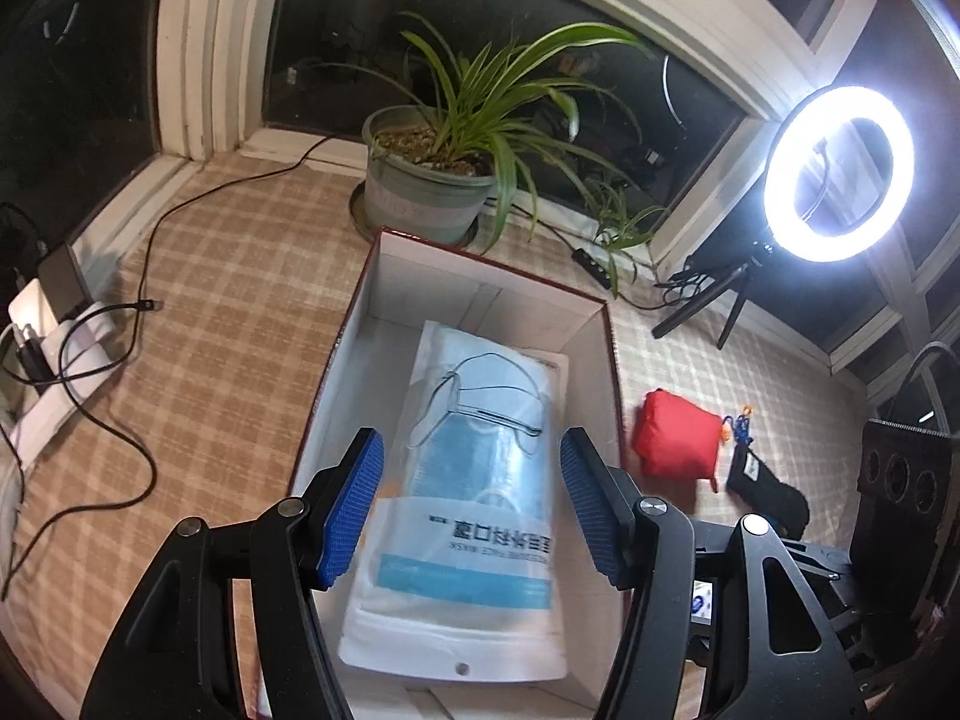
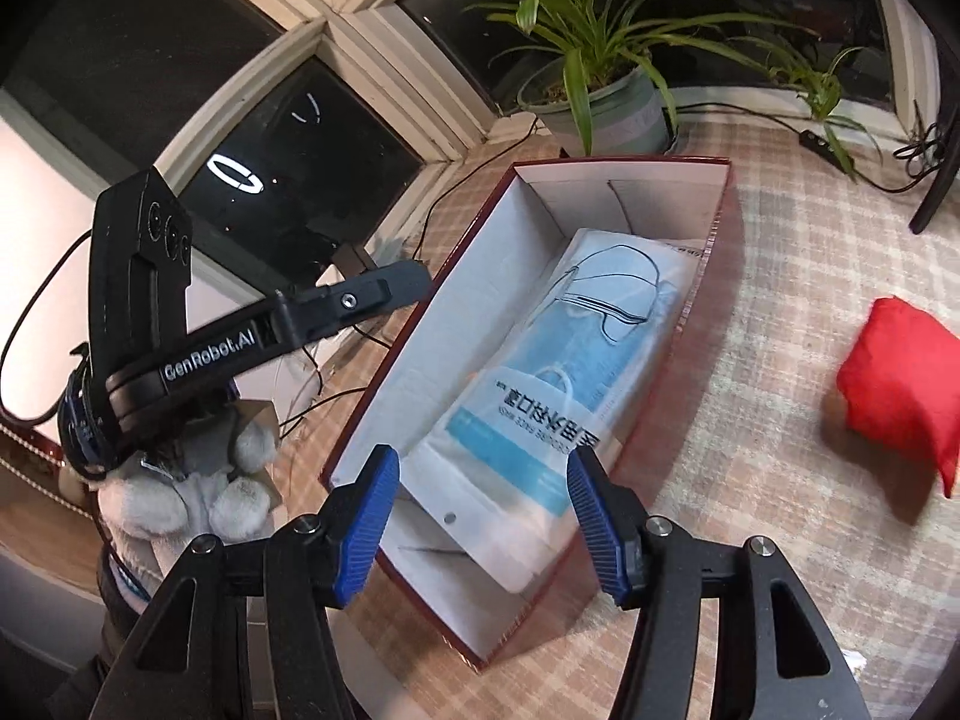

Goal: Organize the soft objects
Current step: 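Move the right tool back to the black glove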

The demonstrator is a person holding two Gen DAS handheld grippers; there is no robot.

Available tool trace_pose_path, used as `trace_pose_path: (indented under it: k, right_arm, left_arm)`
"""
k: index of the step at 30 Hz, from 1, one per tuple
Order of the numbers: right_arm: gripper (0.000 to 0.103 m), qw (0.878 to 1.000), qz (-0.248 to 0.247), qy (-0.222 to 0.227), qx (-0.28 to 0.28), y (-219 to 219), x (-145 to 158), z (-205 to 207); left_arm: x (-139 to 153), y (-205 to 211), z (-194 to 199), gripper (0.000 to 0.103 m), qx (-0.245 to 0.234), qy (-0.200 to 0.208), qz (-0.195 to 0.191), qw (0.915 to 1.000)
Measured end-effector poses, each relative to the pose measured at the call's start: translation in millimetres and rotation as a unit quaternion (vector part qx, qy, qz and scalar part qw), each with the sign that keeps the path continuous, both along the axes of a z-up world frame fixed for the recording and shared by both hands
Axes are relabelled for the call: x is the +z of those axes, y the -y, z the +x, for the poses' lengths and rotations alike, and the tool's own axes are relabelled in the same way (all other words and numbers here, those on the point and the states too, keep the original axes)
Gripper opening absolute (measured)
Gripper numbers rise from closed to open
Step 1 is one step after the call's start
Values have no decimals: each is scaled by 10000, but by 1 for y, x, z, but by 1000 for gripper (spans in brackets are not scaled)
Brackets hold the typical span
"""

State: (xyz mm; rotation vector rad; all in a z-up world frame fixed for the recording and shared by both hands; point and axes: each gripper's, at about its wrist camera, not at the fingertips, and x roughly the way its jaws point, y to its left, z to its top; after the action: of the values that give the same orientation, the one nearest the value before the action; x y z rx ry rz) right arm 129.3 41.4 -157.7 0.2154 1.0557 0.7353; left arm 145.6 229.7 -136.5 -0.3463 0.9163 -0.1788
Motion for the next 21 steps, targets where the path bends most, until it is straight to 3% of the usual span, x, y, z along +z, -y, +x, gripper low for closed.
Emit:
trace_pose_path:
  k: [10,21]
  right_arm:
    - [55,9991,208,197,-314,76,5,-29]
    - [55,9926,92,715,-976,218,19,-62]
  left_arm:
    - [14,37,-31,61,-87,193,-146,9997]
    - [10,133,-58,61,-540,192,-375,9977]
